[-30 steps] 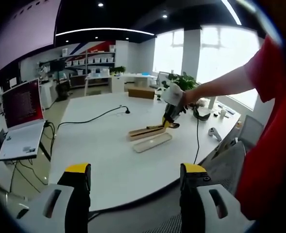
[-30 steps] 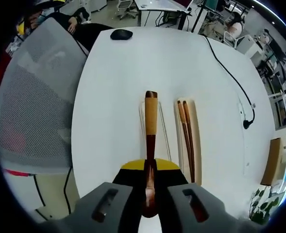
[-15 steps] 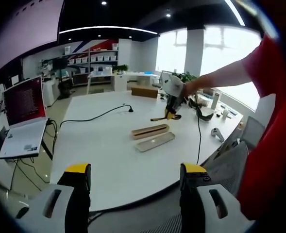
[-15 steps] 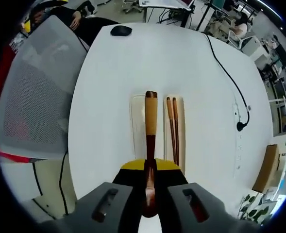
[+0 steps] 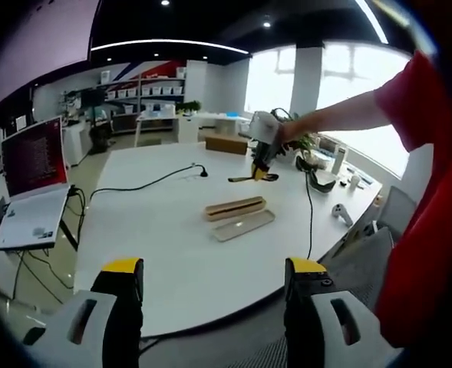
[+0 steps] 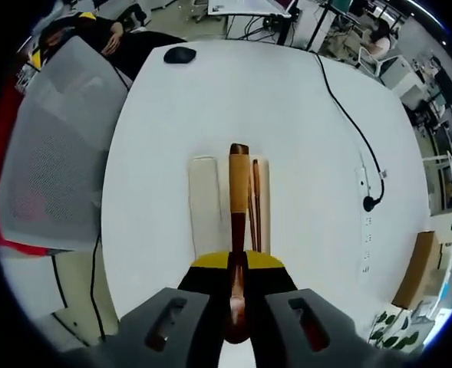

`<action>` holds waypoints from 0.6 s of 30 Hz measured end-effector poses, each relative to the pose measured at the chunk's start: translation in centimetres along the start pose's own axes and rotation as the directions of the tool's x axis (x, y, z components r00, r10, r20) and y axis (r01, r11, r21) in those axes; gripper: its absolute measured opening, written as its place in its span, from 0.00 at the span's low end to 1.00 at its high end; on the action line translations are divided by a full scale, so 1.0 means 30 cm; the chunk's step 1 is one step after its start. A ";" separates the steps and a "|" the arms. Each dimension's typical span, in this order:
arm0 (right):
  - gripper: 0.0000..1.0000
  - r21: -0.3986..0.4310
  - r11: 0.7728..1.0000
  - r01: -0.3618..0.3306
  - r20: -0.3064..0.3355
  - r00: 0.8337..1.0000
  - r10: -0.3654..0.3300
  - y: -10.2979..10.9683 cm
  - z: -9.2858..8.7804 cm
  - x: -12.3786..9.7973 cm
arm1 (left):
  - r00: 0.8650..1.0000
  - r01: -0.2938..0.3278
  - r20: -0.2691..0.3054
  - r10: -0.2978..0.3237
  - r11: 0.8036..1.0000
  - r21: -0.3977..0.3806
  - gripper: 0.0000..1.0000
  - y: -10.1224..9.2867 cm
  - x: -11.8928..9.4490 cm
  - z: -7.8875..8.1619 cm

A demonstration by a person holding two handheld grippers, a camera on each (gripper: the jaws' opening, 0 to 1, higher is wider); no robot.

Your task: Arrange the utensils inside the cutlery case until each visible utensil rests in its matching compartment.

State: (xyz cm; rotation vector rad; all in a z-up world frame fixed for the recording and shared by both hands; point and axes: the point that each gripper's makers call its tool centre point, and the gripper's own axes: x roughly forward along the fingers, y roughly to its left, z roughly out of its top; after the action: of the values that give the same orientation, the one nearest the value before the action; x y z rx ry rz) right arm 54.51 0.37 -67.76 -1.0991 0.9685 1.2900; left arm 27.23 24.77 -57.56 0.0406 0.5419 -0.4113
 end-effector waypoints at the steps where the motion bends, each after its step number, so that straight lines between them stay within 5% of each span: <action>1: 0.01 -0.001 1.000 0.002 0.000 1.000 -0.002 -0.015 0.003 -0.006 | 1.000 0.001 0.000 -0.001 1.000 -0.002 0.77 0.000 0.001 0.001; 18: 0.01 0.042 0.999 -0.009 0.002 1.000 0.009 -0.123 0.006 0.085 | 0.999 0.003 -0.036 -0.002 1.000 0.007 0.76 0.005 0.033 0.001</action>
State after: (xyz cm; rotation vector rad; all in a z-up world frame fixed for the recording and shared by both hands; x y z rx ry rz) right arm 58.34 1.25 -69.94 -1.0620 0.9958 1.2723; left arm 28.08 24.54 -58.03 0.0538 0.5761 -0.4154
